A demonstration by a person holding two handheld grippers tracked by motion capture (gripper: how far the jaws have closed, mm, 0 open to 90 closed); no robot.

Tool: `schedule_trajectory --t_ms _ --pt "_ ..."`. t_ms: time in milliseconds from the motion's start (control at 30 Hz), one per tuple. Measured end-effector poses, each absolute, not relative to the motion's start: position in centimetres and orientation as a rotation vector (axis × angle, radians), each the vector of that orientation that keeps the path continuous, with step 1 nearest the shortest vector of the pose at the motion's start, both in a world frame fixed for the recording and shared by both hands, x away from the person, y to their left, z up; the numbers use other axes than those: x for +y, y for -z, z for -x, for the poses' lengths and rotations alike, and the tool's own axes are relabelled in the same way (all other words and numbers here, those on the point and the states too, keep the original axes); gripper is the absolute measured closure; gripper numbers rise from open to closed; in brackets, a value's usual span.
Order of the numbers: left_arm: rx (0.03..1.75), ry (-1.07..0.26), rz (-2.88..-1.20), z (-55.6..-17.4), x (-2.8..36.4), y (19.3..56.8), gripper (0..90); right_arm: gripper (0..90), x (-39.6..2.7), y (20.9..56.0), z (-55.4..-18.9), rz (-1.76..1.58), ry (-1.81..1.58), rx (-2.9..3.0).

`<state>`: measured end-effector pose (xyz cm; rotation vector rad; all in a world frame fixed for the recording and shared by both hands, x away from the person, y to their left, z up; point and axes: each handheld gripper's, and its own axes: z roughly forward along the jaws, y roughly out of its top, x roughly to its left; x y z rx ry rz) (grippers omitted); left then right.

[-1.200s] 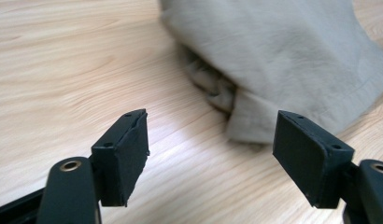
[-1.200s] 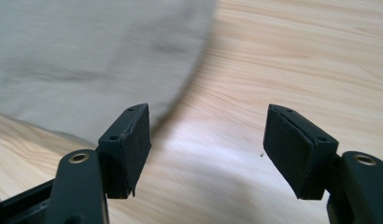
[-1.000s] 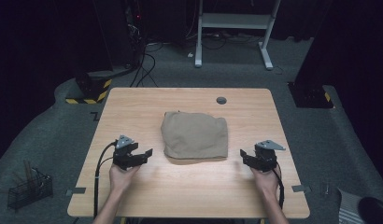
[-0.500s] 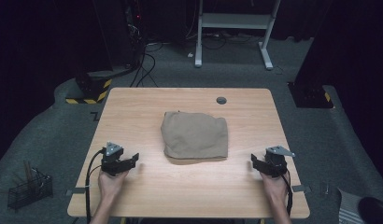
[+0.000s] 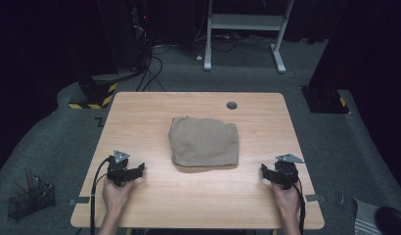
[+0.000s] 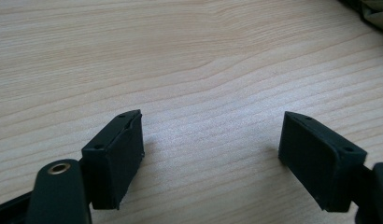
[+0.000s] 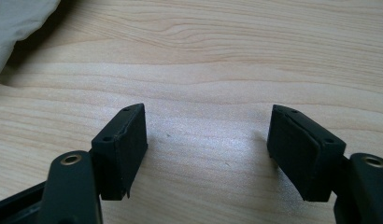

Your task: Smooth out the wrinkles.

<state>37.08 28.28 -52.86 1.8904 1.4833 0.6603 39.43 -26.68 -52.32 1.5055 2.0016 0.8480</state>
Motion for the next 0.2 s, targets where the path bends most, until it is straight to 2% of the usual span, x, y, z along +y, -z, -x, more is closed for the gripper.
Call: schedule_trajectory --t_ms 200 --pt "1.483 -0.660 -1.891 -37.08 28.28 52.87 22.1 28.7 -26.68 52.32 -39.43 -1.506 -0.848 2.002"
